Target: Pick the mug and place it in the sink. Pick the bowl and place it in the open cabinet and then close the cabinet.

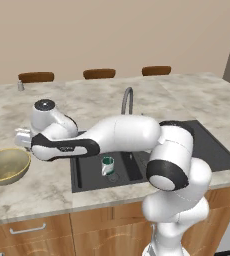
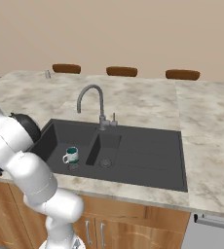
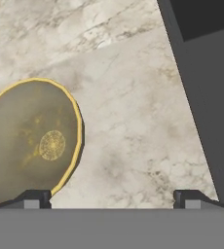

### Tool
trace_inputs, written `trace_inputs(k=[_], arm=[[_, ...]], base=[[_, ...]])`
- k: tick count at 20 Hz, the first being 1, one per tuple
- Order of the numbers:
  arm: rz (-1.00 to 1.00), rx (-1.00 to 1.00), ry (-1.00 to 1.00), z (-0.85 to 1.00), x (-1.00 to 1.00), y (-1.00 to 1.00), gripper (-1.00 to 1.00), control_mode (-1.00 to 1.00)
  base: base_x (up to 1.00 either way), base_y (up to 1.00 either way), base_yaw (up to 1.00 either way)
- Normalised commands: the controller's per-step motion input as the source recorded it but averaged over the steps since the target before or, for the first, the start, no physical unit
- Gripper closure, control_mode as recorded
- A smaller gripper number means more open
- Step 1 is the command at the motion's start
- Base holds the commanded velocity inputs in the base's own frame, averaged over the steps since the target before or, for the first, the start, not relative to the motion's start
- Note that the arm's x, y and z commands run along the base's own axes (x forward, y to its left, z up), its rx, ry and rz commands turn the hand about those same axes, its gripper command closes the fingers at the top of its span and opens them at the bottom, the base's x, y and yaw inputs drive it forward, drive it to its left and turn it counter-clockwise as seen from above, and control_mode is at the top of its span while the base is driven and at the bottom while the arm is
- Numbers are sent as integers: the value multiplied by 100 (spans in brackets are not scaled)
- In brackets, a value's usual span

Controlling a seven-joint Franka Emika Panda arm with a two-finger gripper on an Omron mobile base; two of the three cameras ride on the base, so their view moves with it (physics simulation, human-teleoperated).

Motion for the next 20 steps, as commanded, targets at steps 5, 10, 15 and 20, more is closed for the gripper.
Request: trace_inputs(k=[5, 10, 15, 20], arm=[[0, 2, -2, -25, -4, 0, -100, -100], [0, 0, -6, -11, 0, 1, -100, -100], [0, 5, -4, -32, 0, 6, -100, -100], [0, 9, -4, -23, 0, 5, -100, -100]], base=[[0, 0, 0], [0, 0, 0], [0, 0, 0], [0, 0, 0]])
